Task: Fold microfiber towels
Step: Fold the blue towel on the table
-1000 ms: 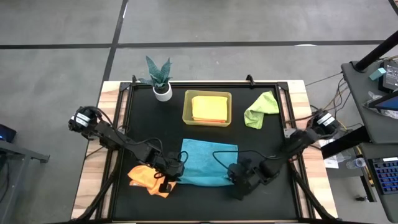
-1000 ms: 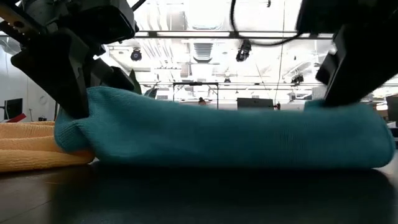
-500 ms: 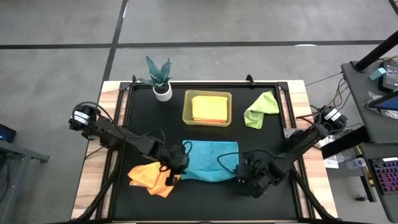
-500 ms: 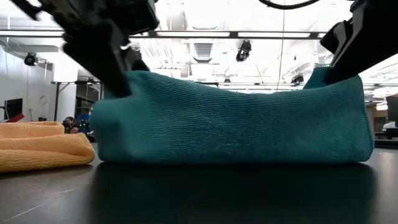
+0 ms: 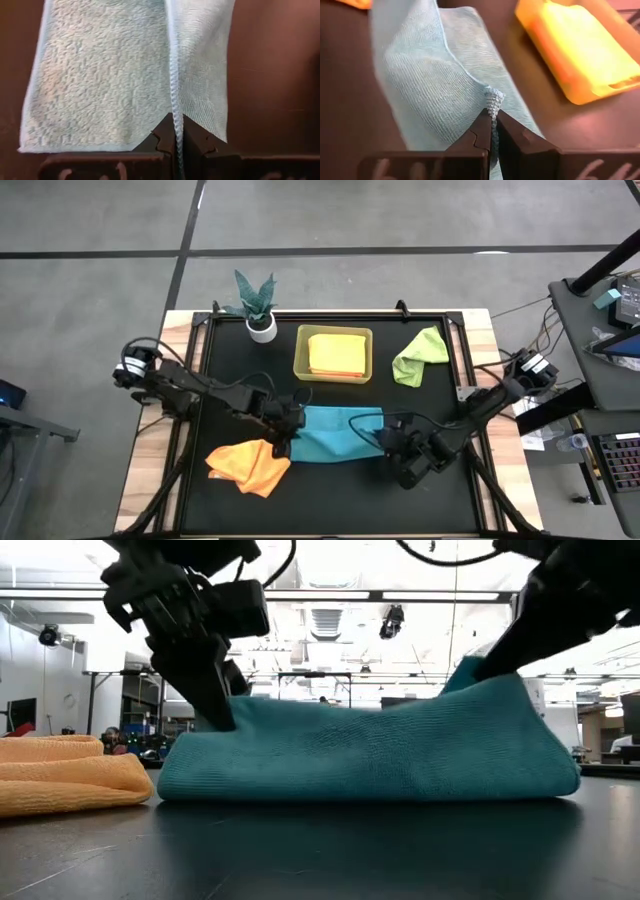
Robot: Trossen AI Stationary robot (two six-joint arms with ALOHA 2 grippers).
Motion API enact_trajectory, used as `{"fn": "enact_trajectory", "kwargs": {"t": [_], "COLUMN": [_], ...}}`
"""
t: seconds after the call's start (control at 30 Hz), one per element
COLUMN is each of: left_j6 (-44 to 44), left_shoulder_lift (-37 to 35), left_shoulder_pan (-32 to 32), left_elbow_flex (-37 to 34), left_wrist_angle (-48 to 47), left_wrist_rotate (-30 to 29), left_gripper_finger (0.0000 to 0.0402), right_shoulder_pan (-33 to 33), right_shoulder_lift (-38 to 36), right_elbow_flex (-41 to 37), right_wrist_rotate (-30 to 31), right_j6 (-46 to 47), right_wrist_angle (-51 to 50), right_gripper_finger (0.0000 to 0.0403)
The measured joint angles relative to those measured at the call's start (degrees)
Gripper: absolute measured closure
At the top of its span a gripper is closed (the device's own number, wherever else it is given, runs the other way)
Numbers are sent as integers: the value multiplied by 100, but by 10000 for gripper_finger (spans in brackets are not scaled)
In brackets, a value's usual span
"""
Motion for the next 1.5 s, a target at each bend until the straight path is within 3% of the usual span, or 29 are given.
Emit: {"fn": "enact_trajectory", "kwargs": {"t": [0.23,0.6,0.93,1.03,1.37,1.5], "left_j6": [156,233,276,268,298,298], "left_shoulder_lift": [1,3,4,4,4,4], "left_shoulder_pan": [284,773,809,805,807,807], "left_elbow_flex": [-22,-44,-114,-129,-129,-129], "left_wrist_angle": [-68,-68,-53,-32,-5,-5], "left_wrist_rotate": [-4,-244,-254,-522,-608,-610], "left_gripper_finger": [402,402,402,402,401,375], "right_shoulder_pan": [-279,-750,-778,-778,-801,-837], "right_shoulder_lift": [0,0,0,0,0,-32], "right_elbow_flex": [-274,-483,-554,-559,-559,-559], "right_wrist_rotate": [205,53,25,38,45,45], "right_j6": [83,26,92,90,102,102], "right_wrist_angle": [40,42,86,86,73,39], "right_gripper_finger": [394,394,394,393,355,334]}}
